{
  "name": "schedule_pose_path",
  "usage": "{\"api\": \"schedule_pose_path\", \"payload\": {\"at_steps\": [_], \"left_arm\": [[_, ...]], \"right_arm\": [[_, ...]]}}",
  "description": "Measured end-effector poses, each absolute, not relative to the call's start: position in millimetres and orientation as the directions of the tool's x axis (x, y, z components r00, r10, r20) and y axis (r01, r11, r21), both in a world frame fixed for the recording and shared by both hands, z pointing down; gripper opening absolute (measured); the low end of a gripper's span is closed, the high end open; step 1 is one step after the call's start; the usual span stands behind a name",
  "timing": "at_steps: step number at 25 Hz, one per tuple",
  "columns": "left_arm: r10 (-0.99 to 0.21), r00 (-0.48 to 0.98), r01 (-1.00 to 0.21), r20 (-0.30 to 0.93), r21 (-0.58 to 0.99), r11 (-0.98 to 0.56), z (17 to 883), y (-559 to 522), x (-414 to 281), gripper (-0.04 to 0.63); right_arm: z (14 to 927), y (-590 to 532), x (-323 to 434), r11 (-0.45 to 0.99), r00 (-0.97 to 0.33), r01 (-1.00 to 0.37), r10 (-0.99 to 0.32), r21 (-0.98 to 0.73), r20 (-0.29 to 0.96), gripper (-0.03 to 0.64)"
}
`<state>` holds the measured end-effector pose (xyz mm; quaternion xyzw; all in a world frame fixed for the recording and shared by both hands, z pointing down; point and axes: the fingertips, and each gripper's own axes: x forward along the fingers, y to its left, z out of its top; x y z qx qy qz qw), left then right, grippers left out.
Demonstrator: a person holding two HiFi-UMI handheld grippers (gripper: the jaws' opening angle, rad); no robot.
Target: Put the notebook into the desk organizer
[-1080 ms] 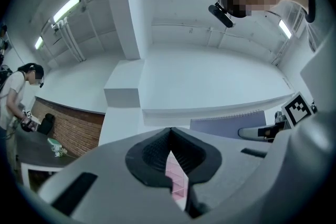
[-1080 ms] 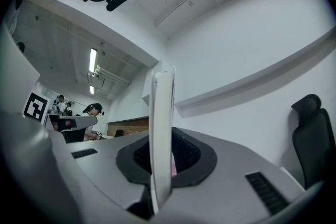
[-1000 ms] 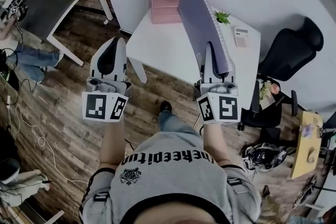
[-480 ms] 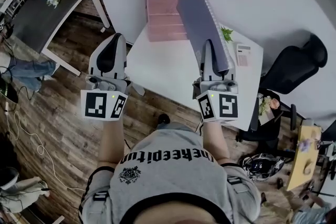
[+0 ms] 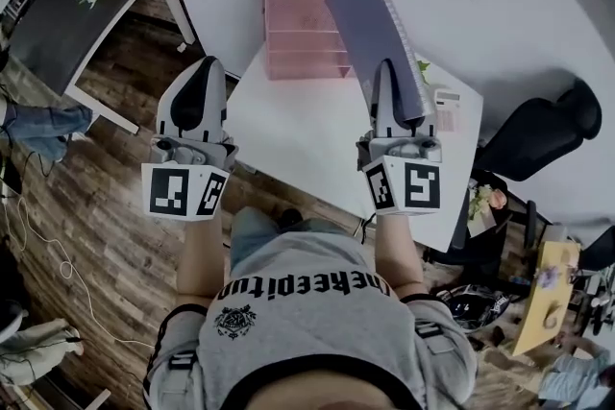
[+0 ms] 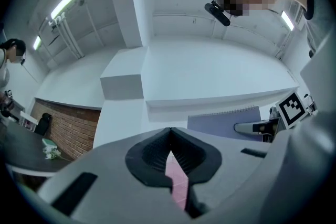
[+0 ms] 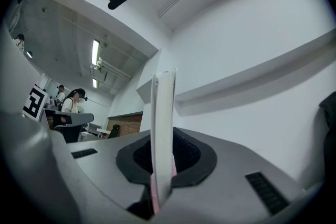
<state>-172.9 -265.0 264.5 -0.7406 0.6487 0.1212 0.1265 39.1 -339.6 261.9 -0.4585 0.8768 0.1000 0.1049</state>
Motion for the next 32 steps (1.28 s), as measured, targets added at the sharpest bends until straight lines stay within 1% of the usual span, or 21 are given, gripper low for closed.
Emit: {"api": "schedule_pose_path", "payload": {"at_steps": [9,14,21,25,29,32], "left_arm": [[-0.932,0.168,-0.985,-0.32,-0.007,-0.175,272,-298,-195,0.003],[-0.931,0.199,-0.978,-0.305,-0.009,-0.207,272,-319,-214,0.003],[-0.923,0.252,-0.965,-0.29,-0.009,-0.261,272,-352,-244,0.003],[-0.917,0.284,-0.956,-0.279,-0.008,-0.294,275,-371,-257,0.003],[-0.914,0.309,-0.948,-0.261,-0.011,-0.317,279,-387,-265,0.003],[-0.911,0.327,-0.942,-0.251,-0.012,-0.335,282,-395,-273,0.003]], "right_arm": [[266,-380,9,0.486,-0.542,-0.835,-0.81,0.26,-0.225,0.031],[273,-408,-7,0.415,-0.497,-0.836,-0.851,0.359,-0.173,0.031],[278,-441,-33,0.337,-0.43,-0.84,-0.891,0.425,-0.144,0.031],[282,-463,-44,0.244,-0.372,-0.798,-0.919,0.551,-0.132,0.031],[299,-481,-49,0.149,-0.285,-0.735,-0.953,0.661,-0.102,0.031],[312,-484,-59,0.124,-0.263,-0.687,-0.961,0.716,-0.086,0.031]]}}
